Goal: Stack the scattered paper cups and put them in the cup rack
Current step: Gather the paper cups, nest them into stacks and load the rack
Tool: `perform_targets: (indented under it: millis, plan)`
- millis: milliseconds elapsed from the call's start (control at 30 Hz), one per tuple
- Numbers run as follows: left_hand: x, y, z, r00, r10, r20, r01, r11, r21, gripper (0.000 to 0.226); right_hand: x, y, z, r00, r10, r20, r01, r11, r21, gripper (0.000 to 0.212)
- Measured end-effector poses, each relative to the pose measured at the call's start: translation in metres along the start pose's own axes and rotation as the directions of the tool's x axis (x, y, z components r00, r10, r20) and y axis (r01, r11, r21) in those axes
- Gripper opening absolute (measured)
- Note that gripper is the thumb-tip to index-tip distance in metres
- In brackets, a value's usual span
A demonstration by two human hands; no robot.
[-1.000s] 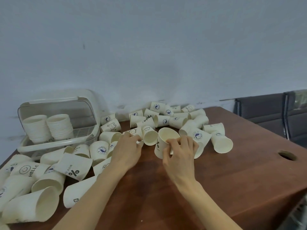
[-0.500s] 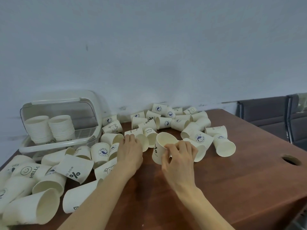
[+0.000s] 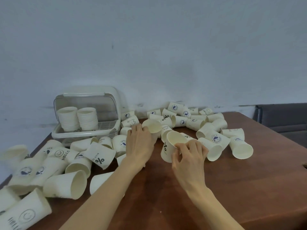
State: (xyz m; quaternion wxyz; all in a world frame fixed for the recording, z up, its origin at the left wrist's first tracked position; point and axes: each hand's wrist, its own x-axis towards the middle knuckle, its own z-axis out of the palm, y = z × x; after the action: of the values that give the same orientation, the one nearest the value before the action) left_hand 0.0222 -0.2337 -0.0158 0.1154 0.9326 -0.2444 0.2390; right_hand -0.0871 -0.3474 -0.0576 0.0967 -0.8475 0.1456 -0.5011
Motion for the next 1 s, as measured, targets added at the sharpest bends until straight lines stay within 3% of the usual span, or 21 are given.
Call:
perform_targets:
  millis: [367, 600, 767, 1000]
  plan:
    - [-0.019, -0.053, -0.040, 0.959, -0.124, -0.254, 0.073, 0.977, -0.202, 0.023, 0.003, -0.049, -0.002, 0.994, -0.101, -0.031, 0.103, 0.994, 0.048, 0.012]
    - [-0.030, -0.093, -0.063, 0.946, -0.185, -0.264, 0.122, 0.963, -0.240, 0.022, 0.013, -0.083, 0.005, 0.988, -0.155, -0.001, 0.154, 0.982, 0.108, 0.023]
    - [-0.039, -0.123, -0.081, 0.933, -0.224, -0.281, 0.160, 0.959, -0.233, 0.022, 0.023, -0.111, 0.016, 0.970, -0.241, -0.030, 0.243, 0.965, 0.103, 0.013]
    - [-0.050, -0.168, -0.098, 0.907, -0.306, -0.288, 0.238, 0.939, -0.249, 0.021, 0.036, -0.151, 0.040, 0.945, -0.327, 0.031, 0.321, 0.940, 0.116, 0.019]
